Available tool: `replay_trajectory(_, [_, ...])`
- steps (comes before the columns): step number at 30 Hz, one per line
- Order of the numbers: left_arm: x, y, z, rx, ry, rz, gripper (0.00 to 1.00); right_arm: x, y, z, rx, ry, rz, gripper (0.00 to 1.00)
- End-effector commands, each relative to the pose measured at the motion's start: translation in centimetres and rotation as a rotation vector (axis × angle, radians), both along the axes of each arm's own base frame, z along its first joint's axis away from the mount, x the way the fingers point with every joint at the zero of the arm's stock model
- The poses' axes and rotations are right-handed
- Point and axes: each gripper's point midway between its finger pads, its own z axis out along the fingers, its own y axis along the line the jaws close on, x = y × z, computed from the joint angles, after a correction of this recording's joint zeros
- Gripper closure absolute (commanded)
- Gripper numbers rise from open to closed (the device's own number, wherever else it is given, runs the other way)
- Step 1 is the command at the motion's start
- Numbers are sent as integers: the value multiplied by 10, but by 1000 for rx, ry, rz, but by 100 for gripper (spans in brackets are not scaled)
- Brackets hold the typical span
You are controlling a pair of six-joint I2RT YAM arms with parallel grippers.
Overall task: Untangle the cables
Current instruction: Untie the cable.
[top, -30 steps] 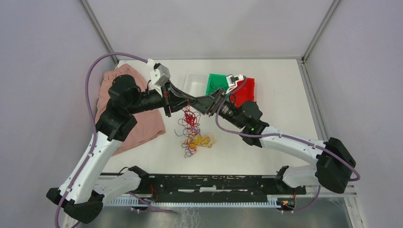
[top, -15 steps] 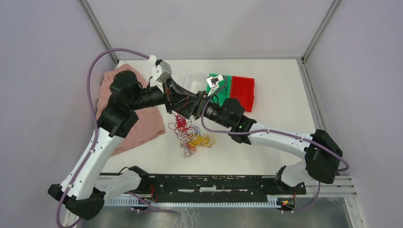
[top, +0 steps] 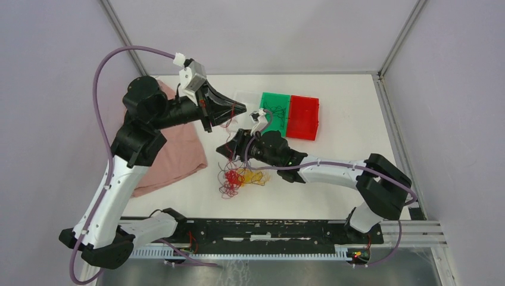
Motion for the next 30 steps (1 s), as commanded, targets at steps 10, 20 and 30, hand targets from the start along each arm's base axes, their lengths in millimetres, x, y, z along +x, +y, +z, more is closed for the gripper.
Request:
replay_trajectory(10, [2,17,89,-64,-305,109,97,12,-24,-89,-253,31,-108,39])
replay_trajectory(20, [46,64,166,-96,-596,507,97,17,-49,-140,-393,50,-186,42])
replay_trajectory(30, [61,130,241,-170,-882,927,97,17,-73,-169,-478,62,-248,50])
